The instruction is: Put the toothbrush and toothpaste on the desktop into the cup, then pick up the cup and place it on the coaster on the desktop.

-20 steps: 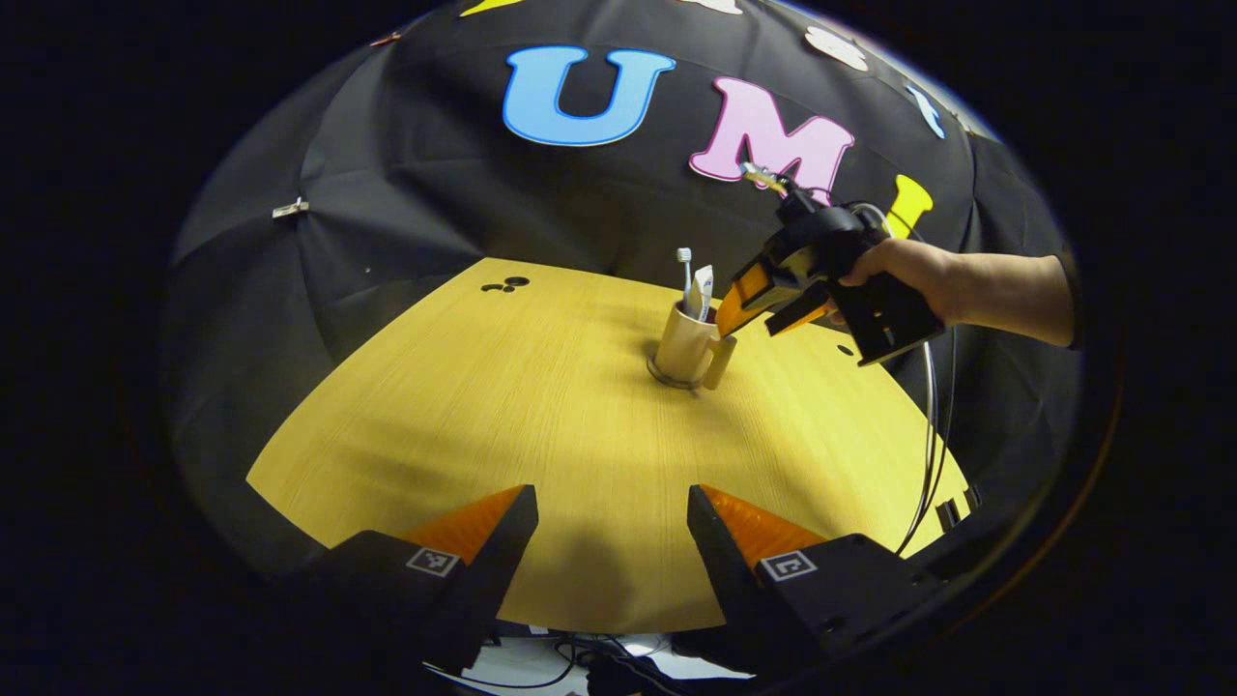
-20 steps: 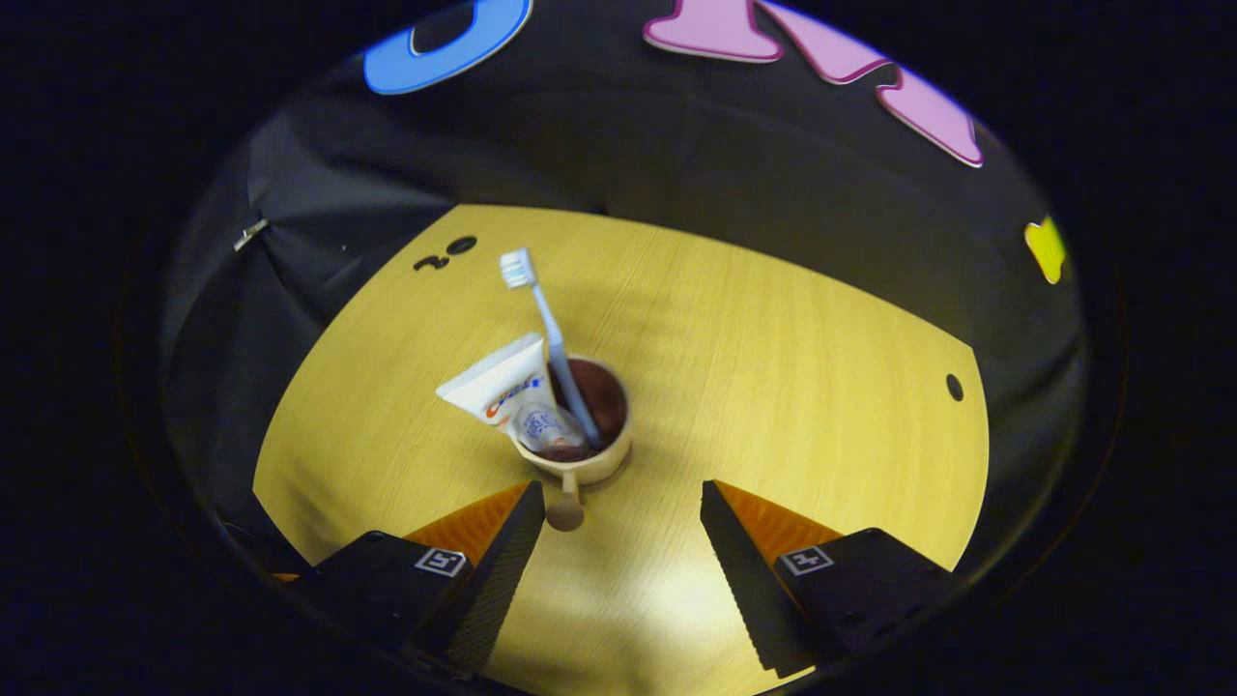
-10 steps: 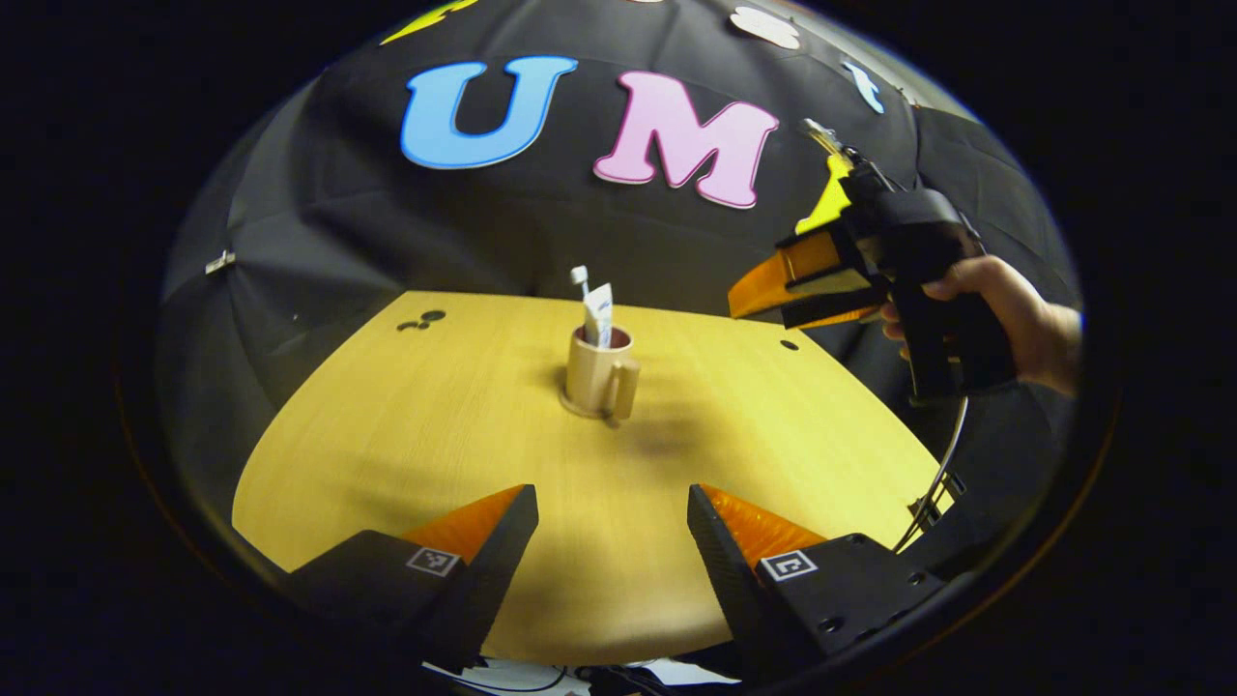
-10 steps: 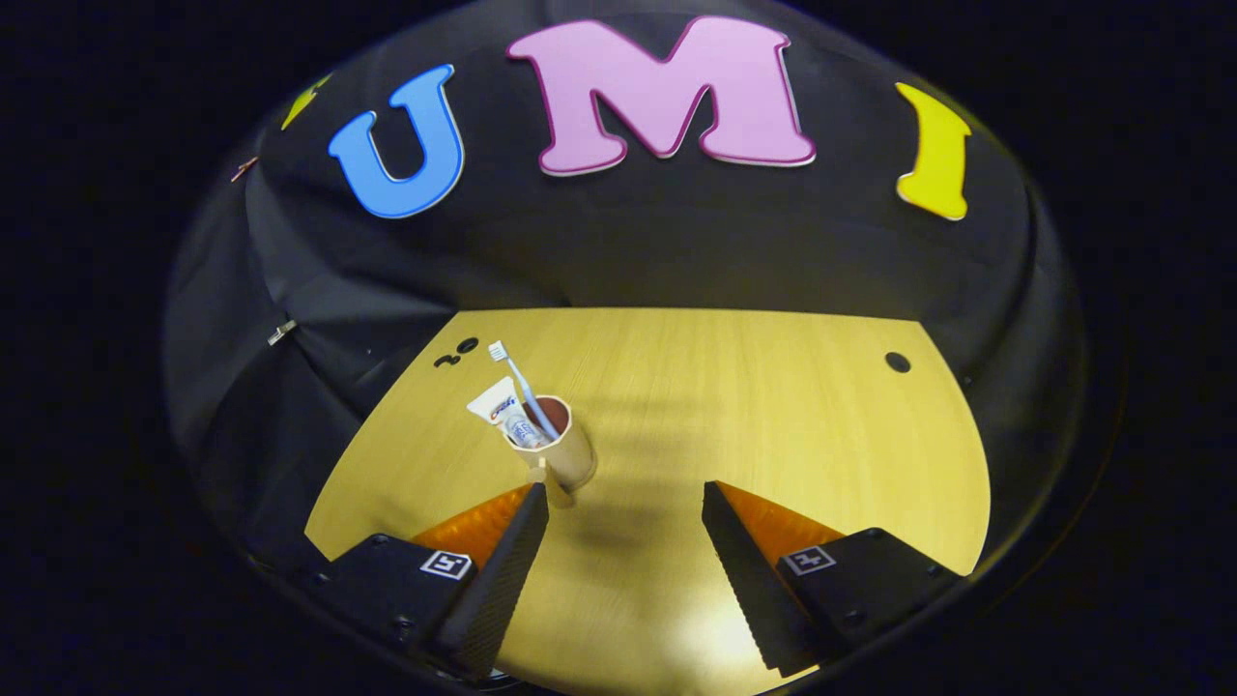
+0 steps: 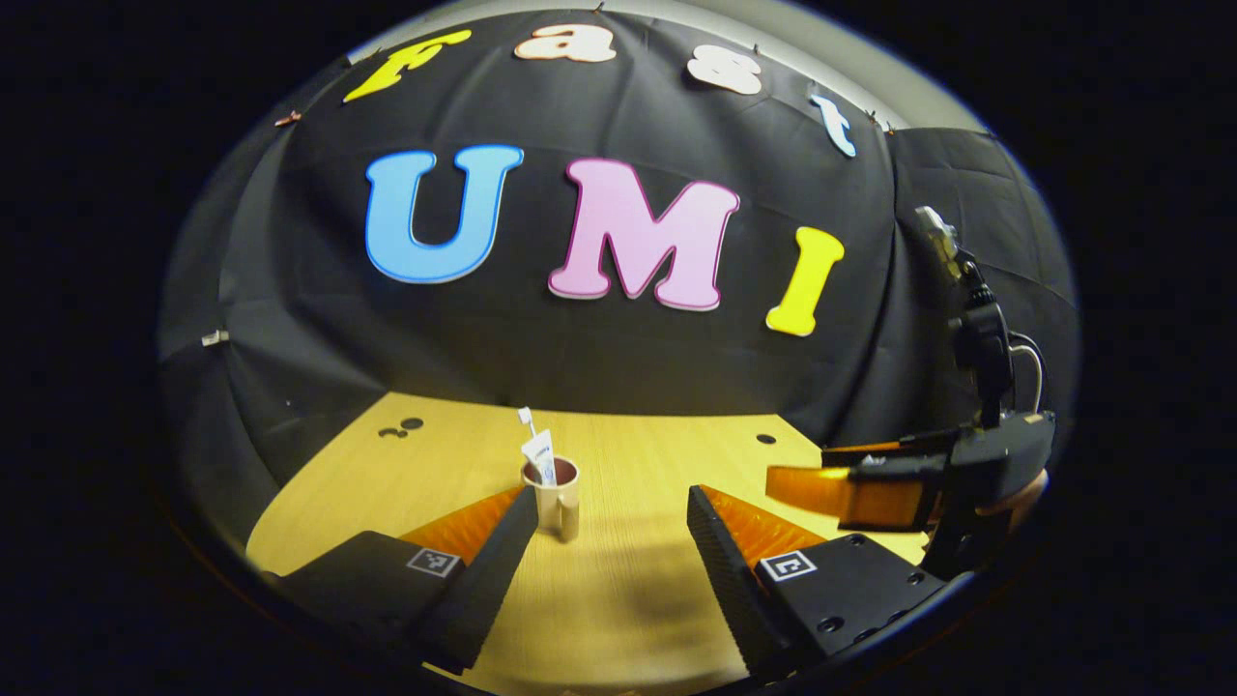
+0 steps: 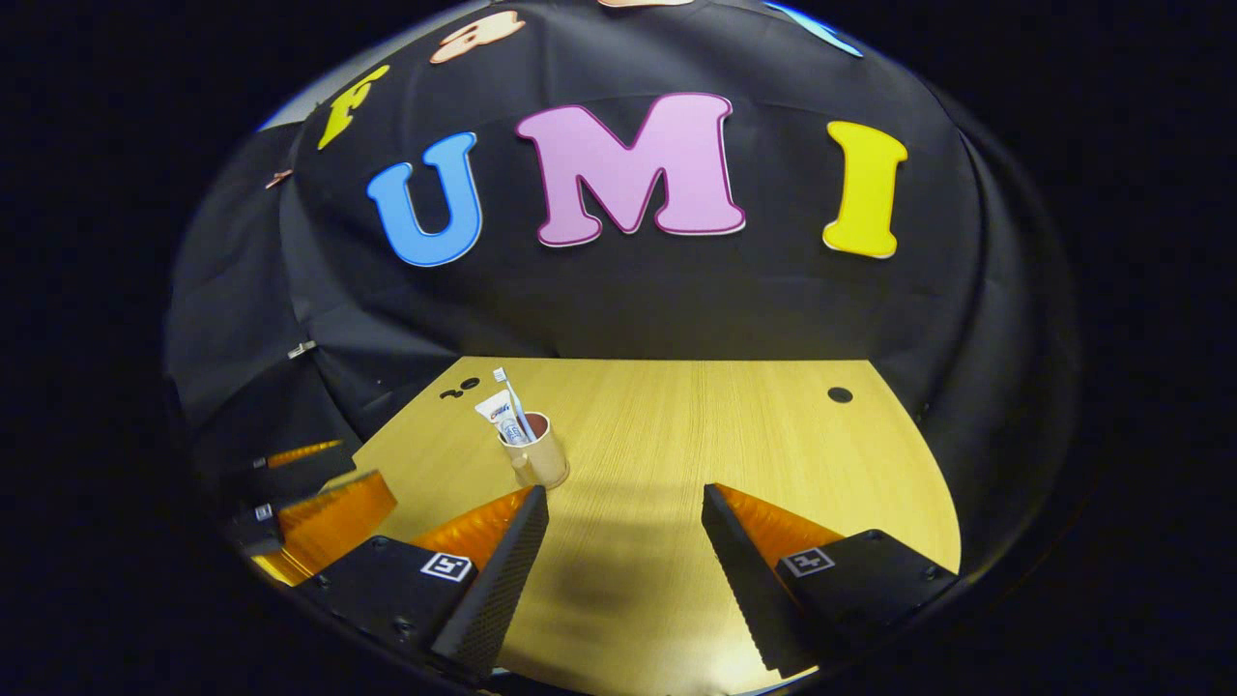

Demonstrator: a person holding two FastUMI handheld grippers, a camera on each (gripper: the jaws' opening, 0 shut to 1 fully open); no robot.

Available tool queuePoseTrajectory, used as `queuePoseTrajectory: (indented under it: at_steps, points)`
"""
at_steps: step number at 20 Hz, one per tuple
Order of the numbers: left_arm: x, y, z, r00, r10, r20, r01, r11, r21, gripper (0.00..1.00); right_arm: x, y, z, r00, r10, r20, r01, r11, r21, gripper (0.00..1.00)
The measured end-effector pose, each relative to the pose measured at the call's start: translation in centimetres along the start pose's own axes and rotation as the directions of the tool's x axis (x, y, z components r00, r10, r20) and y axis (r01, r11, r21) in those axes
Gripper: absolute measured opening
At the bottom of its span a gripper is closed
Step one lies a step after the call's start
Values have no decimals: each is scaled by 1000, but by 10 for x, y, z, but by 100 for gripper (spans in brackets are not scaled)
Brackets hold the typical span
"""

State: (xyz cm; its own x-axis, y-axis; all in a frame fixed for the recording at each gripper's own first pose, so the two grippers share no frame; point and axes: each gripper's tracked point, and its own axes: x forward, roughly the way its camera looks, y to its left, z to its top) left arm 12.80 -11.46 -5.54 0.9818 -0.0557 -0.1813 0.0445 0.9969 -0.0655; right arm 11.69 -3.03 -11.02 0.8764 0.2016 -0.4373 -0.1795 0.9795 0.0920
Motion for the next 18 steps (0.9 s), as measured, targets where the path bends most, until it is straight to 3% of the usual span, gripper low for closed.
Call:
queuePoseTrajectory:
  at_steps: [2, 9, 18]
  points:
    - [-3, -12, 10, 999, 34, 35, -34, 999, 7, 97, -8, -5, -1, 1000, 16, 15, -16, 1000, -5, 99]
    - [10, -49, 22, 998, 1, 70, -3, 1000, 22, 97, -22, -35, 24, 993, 22, 118, -22, 1000, 6, 99]
    - [23, -33, 43, 994, 91, 55, -92, 996, 12, 98, -16, -61, 25, 994, 4, 108, -11, 998, 63, 99]
